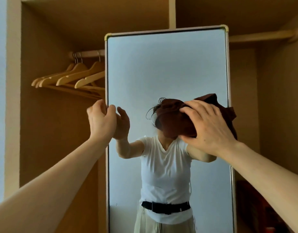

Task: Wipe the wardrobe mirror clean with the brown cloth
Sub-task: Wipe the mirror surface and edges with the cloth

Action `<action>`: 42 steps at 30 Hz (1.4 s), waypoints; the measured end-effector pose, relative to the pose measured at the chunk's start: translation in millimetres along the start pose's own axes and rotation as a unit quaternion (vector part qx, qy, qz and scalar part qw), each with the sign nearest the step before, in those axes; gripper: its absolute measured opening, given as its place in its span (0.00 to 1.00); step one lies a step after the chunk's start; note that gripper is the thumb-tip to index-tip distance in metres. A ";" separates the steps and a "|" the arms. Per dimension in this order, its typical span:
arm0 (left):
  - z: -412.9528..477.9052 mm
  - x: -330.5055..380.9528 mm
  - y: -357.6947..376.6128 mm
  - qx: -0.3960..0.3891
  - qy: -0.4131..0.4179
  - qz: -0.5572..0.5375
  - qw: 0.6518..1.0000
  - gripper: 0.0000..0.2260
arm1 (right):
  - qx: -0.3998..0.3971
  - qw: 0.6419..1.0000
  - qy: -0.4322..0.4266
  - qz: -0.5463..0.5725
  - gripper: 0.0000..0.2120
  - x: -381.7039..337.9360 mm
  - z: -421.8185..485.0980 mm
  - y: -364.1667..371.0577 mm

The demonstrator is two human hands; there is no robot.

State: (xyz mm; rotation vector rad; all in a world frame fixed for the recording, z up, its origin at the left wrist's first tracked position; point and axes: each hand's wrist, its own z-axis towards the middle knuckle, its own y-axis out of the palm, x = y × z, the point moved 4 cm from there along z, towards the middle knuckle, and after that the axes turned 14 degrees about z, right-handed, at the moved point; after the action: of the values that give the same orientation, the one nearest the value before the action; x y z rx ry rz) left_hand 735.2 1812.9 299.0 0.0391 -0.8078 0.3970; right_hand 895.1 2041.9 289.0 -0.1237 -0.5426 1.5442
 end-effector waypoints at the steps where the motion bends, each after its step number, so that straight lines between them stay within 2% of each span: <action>1: 3.3 -5.6 6.3 -0.032 -0.048 -0.038 0.998 0.15 | -0.002 1.000 0.002 0.000 0.32 -0.9 3.1 -0.6; 3: 7.4 -14.3 16.2 -0.071 -0.113 -0.106 0.985 0.09 | -0.006 1.000 0.004 -0.002 0.34 -4.0 12.3 -1.4; 8: 15.1 -30.0 19.5 -0.116 -0.145 -0.127 0.974 0.12 | 0.013 0.998 0.050 -0.027 0.39 -27.3 45.2 9.7; 11: 14.0 -37.3 13.3 -0.165 -0.194 -0.153 0.955 0.14 | 0.016 0.998 0.054 -0.029 0.38 -60.1 40.6 34.1; 14: 12.7 -38.1 9.2 -0.220 -0.211 -0.239 0.922 0.19 | -0.054 0.997 -0.041 -0.037 0.36 -101.1 -2.8 73.4; 17: 11.0 -37.1 7.2 -0.227 -0.240 -0.314 0.890 0.14 | -0.157 0.971 -0.175 -0.042 0.31 -125.2 -40.9 98.0; 20: 13.6 -38.2 9.0 -0.248 -0.226 -0.291 0.896 0.14 | -0.167 0.960 -0.216 -0.063 0.29 -116.9 -17.6 87.3; 23: 15.5 -43.3 13.2 -0.247 -0.227 -0.305 0.891 0.17 | -0.063 0.988 -0.117 -0.073 0.31 -91.6 51.9 53.1; 25: 17.3 -49.0 16.2 -0.244 -0.241 -0.327 0.881 0.16 | 0.005 0.996 -0.034 -0.083 0.28 -76.6 104.7 26.8; 28: 21.9 -54.1 20.8 -0.248 -0.205 -0.298 0.899 0.13 | 0.064 0.994 0.014 -0.088 0.24 -71.3 153.2 11.4; 30: 22.2 -55.7 21.4 -0.255 -0.216 -0.304 0.892 0.14 | 0.074 0.995 0.036 -0.056 0.26 -80.1 150.6 22.5; 32: 20.2 -54.5 20.0 -0.281 -0.214 -0.314 0.881 0.15 | 0.041 0.999 0.015 -0.017 0.30 -99.9 119.4 46.0; 35: 17.8 -48.4 17.6 -0.313 -0.193 -0.346 0.863 0.14 | -0.064 0.992 -0.108 0.016 0.32 -133.9 46.5 80.1; 38: 17.0 -48.5 14.5 -0.334 -0.191 -0.340 0.858 0.16 | -0.179 0.955 -0.234 0.021 0.22 -143.3 -6.3 99.2; 40: 16.8 -47.9 13.1 -0.331 -0.194 -0.337 0.860 0.17 | -0.208 0.941 -0.266 0.019 0.21 -136.8 0.6 96.4; 42: 16.8 -47.5 14.4 -0.331 -0.212 -0.351 0.850 0.16 | -0.190 0.953 -0.234 0.030 0.26 -129.0 32.5 83.9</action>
State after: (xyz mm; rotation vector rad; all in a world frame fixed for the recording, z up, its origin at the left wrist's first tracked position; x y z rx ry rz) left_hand 688.8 1807.4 275.3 -0.2273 -1.2628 -0.6247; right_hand 813.7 1912.9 250.5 -0.0671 -1.2232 1.5156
